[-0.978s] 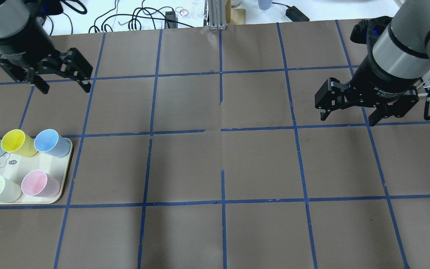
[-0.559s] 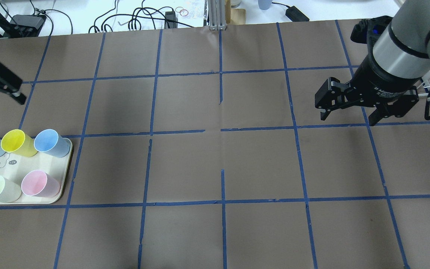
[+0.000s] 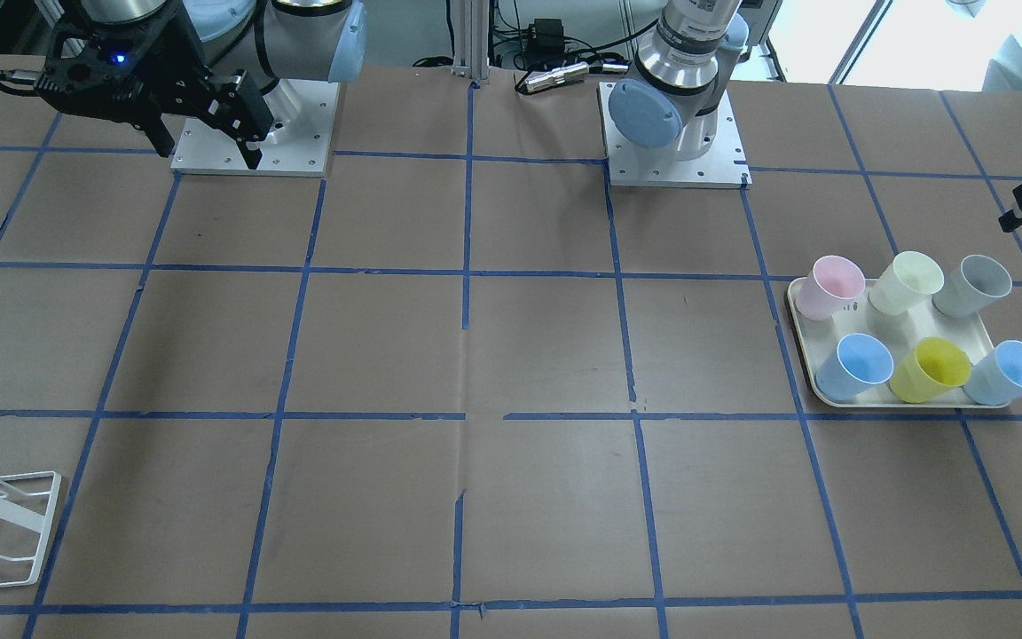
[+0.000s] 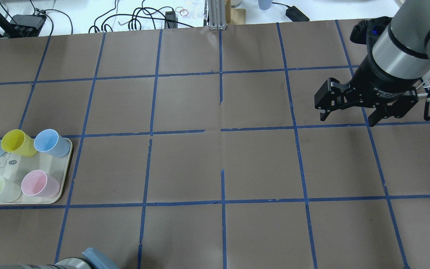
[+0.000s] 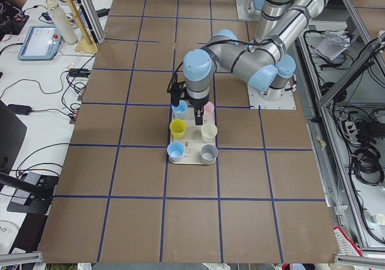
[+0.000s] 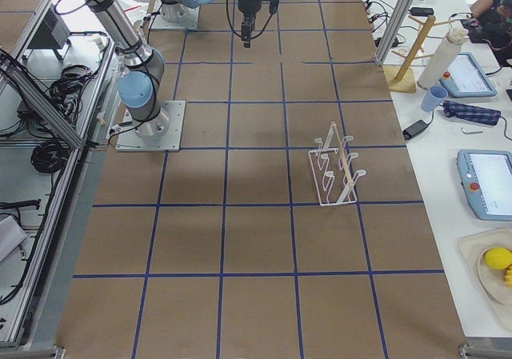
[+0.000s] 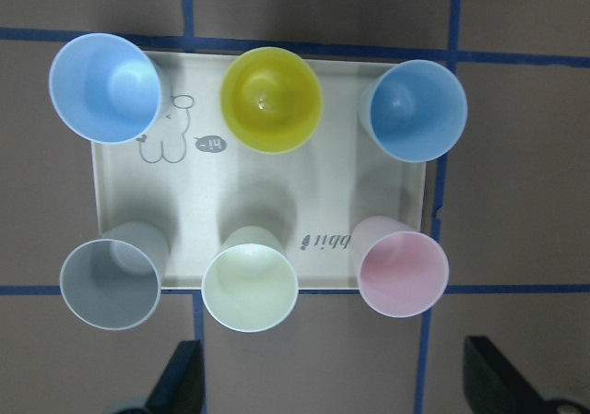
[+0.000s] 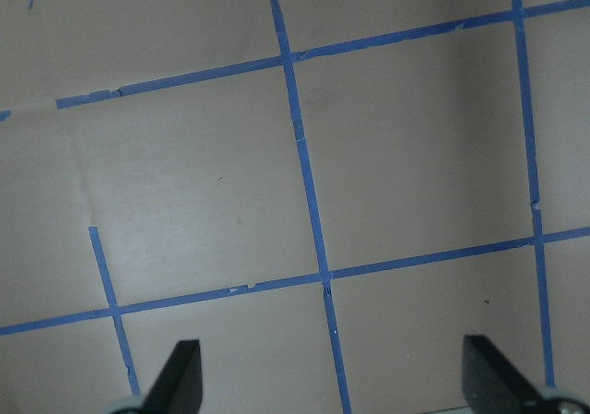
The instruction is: Transfer IKEA cup to right arm and place on rack
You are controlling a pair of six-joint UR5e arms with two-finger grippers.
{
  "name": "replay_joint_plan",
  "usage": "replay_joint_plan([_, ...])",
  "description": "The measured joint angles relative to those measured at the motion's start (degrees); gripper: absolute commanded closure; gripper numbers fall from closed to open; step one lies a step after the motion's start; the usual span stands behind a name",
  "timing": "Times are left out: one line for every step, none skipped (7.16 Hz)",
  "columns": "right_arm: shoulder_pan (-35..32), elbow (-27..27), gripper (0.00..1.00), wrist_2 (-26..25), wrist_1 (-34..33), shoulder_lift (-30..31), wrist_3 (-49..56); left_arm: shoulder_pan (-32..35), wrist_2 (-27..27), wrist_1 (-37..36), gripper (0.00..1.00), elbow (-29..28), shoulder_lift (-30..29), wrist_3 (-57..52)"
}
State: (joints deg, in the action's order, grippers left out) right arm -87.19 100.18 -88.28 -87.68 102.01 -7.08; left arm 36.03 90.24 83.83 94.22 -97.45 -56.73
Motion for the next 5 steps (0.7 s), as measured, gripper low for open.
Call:
replay_joint_plan([0.0,0.0,0.00,0.0,0.0,-0.1,0.0,-2.7,-0.1,-5.7,0.00,1.1,-3.0,-6.2])
replay_joint_plan([0.0,0.1,0.00,0.1,0.0,-0.1,-0.1,-4.8,-0.2,-10.5,0.00,1.8,-6.0,-10.9])
replay_joint_plan([0.0,0.1,0.00,0.3,0.0,0.0,-0.1,-6.6,-0.3,-13.3,0.00,2.1,-8.6,-13.8])
replay_joint_plan([0.0,0.1,0.00,0.3,0.0,0.2,-0.1,-7.6,-0.2,-14.8,0.00,2.3,-10.1,-15.0])
replay_joint_plan([0.0,0.1,0.00,0.3,0.1,0.6,-0.1,-8.0,-0.1,-15.5,0.00,2.6,-10.9,-15.5])
